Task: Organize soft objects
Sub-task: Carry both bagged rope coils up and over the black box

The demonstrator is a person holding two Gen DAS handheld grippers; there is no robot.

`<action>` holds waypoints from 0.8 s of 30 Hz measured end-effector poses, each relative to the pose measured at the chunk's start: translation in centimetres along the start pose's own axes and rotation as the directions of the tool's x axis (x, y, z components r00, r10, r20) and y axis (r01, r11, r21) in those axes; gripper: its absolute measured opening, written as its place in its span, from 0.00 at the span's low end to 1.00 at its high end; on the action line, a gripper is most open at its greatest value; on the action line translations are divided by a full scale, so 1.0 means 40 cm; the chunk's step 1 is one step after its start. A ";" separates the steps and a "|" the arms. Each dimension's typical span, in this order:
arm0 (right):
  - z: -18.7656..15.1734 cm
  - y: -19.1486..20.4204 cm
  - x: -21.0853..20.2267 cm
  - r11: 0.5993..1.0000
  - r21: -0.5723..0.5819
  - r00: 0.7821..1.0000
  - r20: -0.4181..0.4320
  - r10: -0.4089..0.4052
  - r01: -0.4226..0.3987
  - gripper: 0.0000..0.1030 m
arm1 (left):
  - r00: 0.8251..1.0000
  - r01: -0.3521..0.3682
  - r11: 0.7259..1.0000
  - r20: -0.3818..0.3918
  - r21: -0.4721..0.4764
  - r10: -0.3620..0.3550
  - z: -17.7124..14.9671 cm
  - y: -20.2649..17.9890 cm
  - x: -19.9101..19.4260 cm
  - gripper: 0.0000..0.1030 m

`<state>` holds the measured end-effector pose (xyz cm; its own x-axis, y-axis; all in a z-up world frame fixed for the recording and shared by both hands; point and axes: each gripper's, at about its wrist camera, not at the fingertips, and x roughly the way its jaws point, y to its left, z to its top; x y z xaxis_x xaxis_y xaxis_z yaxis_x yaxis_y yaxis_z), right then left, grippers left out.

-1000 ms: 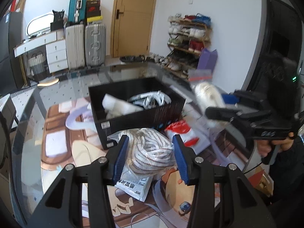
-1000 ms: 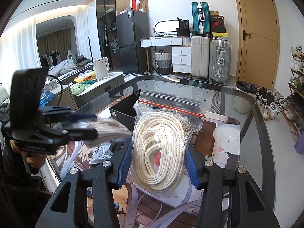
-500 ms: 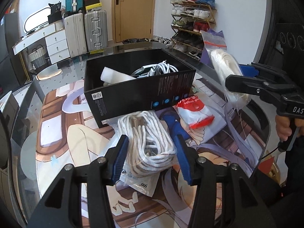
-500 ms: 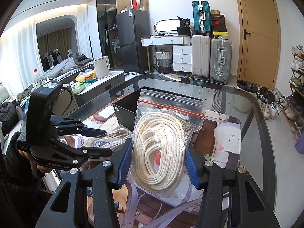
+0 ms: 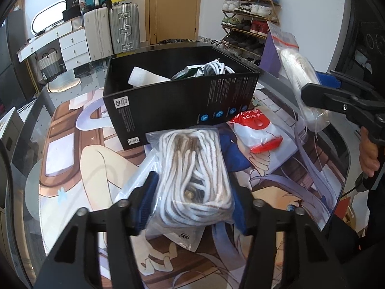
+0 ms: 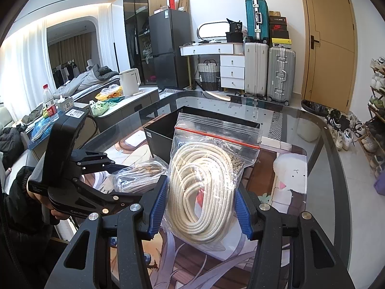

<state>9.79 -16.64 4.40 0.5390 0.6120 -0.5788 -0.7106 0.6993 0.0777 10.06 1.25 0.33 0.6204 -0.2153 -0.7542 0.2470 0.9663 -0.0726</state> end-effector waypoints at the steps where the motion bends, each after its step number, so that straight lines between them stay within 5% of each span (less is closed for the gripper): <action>1: 0.000 -0.001 0.001 1.000 0.000 1.000 0.000 0.000 0.000 0.51 | 1.000 0.002 1.000 0.003 0.004 -0.002 0.001 -0.002 -0.003 0.48; 14: 0.003 -0.009 -0.016 1.000 0.012 0.999 0.036 -0.007 0.007 0.51 | 0.991 0.051 0.999 0.123 -0.004 -0.050 0.029 0.004 -0.118 0.46; 24: 0.019 -0.026 -0.017 0.998 0.062 0.998 0.049 -0.028 0.025 0.51 | 0.977 0.009 0.997 0.212 -0.079 0.007 0.078 0.061 -0.178 0.46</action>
<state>10.50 -17.50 5.33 0.5802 0.6094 -0.5404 -0.6674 0.7360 0.1136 8.57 4.68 7.58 0.7657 -0.2331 -0.5995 0.1936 0.9723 -0.1307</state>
